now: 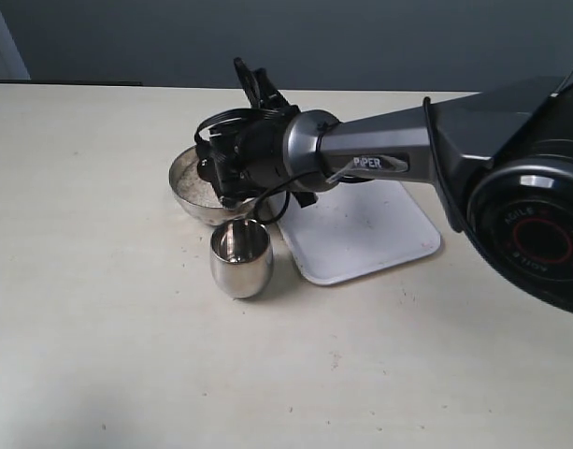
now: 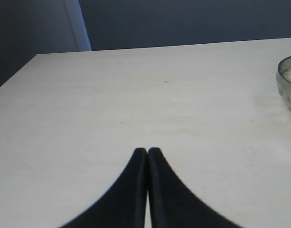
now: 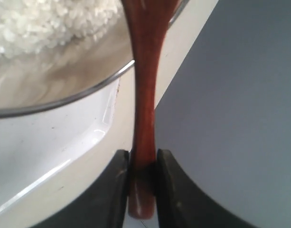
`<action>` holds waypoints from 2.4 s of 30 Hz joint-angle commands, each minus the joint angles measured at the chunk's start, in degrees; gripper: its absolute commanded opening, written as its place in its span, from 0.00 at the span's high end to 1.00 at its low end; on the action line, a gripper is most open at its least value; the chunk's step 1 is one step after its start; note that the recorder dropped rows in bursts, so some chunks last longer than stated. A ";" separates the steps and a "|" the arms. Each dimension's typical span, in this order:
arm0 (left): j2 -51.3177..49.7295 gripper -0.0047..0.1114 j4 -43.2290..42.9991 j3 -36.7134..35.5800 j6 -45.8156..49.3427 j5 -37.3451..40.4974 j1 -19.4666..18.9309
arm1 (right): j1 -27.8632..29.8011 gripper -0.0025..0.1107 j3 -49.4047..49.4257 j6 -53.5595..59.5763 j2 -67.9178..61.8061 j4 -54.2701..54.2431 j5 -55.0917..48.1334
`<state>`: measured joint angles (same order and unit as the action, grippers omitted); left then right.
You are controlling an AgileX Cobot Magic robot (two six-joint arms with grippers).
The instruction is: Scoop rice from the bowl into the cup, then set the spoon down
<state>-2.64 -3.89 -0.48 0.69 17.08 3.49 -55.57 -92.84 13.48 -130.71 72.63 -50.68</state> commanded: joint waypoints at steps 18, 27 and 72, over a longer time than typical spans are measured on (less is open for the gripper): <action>-0.06 0.96 0.01 0.48 -0.15 -0.59 0.10 | 2.14 0.98 0.12 -5.61 -0.81 7.83 -3.96; -0.06 0.96 0.01 0.48 -0.15 -0.59 0.10 | 2.27 0.98 0.99 -4.98 -0.81 7.34 -1.14; -0.06 0.96 0.01 0.48 -0.15 -0.59 0.10 | 1.15 0.98 2.66 -2.64 -2.19 9.88 4.76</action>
<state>-2.64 -3.89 -0.48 0.69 17.08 3.49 -54.30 -90.42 9.61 -132.82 83.38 -46.32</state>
